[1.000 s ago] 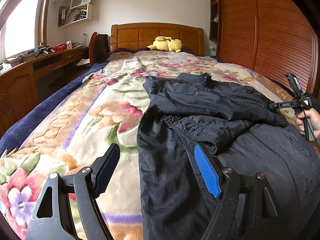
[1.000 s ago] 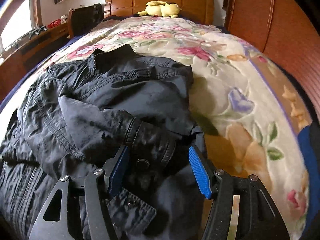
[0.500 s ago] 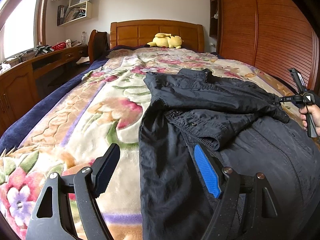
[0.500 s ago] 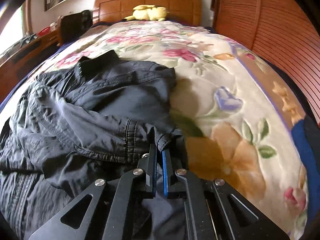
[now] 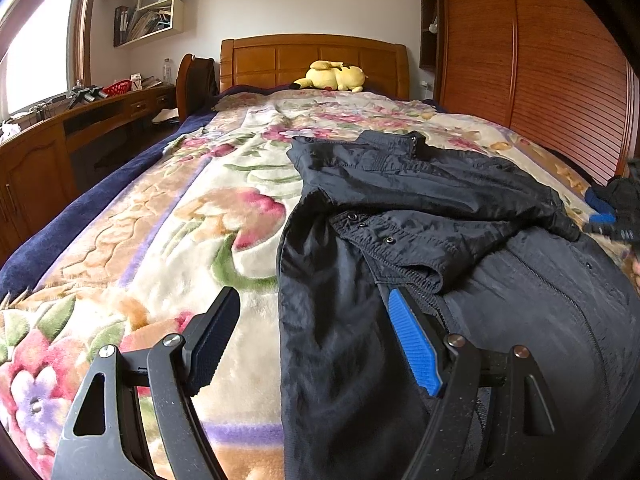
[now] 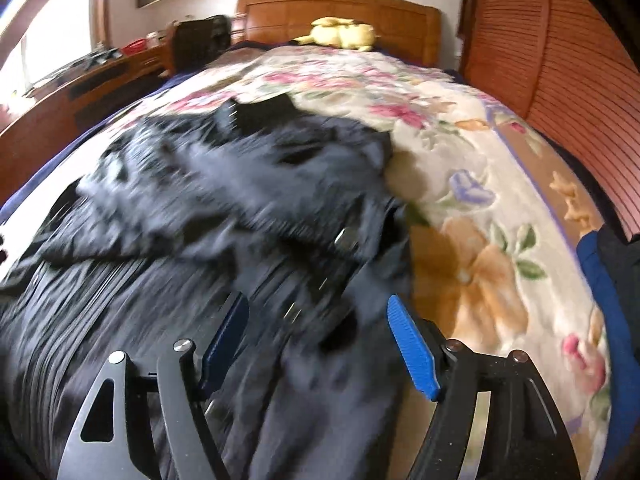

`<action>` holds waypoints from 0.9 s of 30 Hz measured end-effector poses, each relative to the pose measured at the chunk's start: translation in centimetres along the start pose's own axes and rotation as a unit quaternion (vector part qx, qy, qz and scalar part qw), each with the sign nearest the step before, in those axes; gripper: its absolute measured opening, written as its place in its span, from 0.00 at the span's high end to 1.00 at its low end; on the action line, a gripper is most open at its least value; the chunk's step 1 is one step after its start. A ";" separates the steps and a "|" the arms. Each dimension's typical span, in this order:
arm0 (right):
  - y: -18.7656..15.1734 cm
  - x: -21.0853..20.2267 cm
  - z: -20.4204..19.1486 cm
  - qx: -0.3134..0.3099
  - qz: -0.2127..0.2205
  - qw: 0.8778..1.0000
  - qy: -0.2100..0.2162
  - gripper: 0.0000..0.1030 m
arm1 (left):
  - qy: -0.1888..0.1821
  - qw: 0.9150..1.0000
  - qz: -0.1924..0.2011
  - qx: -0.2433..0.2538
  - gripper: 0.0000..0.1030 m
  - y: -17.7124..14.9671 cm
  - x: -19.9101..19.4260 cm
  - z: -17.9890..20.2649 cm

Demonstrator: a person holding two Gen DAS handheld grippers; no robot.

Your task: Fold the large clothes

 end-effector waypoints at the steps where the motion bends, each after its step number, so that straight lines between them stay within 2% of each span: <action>1: -0.8 -0.1 -0.4 -0.008 -0.007 1.000 0.009 0.28 | 0.000 1.000 -0.002 0.001 0.25 -0.1 0.1 0.0; 6: -3.1 0.8 -1.6 -0.046 -0.038 0.998 0.015 0.28 | 0.005 1.000 -0.006 0.008 0.25 -0.3 0.3 0.2; 8: -3.5 1.6 -1.5 -0.038 -0.046 0.998 0.022 0.28 | 0.001 1.000 -0.006 0.010 0.25 -0.4 0.4 0.3; 10: -4.2 2.7 -1.1 -0.026 -0.059 0.997 0.034 0.23 | -0.001 1.000 -0.004 0.010 0.25 -0.5 0.2 0.3; 14: -4.3 3.6 0.7 0.016 -0.060 0.996 0.068 0.19 | -0.001 1.000 0.000 0.014 0.25 -0.7 -0.7 0.2; 21: -4.5 2.0 0.3 0.001 -0.045 0.998 0.042 0.19 | -0.009 1.000 -0.009 -0.019 0.25 -2.7 -4.7 -0.5; 24: -4.7 0.5 -0.2 -0.002 -0.039 0.999 0.034 0.19 | -0.001 1.000 -0.004 0.000 0.25 -3.2 -7.3 0.0; 27: -5.5 -3.0 -1.2 -0.007 -0.012 0.999 0.041 0.19 | 0.001 1.000 -0.004 0.007 0.25 -3.7 -9.5 0.2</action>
Point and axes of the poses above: each gripper's, at about its wrist camera, not at the fingertips, and x roughly the way its jaws point, z to its right, y to its top, the point moved 5 cm from there along x, roughly the way its jaws point, and after that the axes turned 3 degrees about z, right-handed, at the moved point
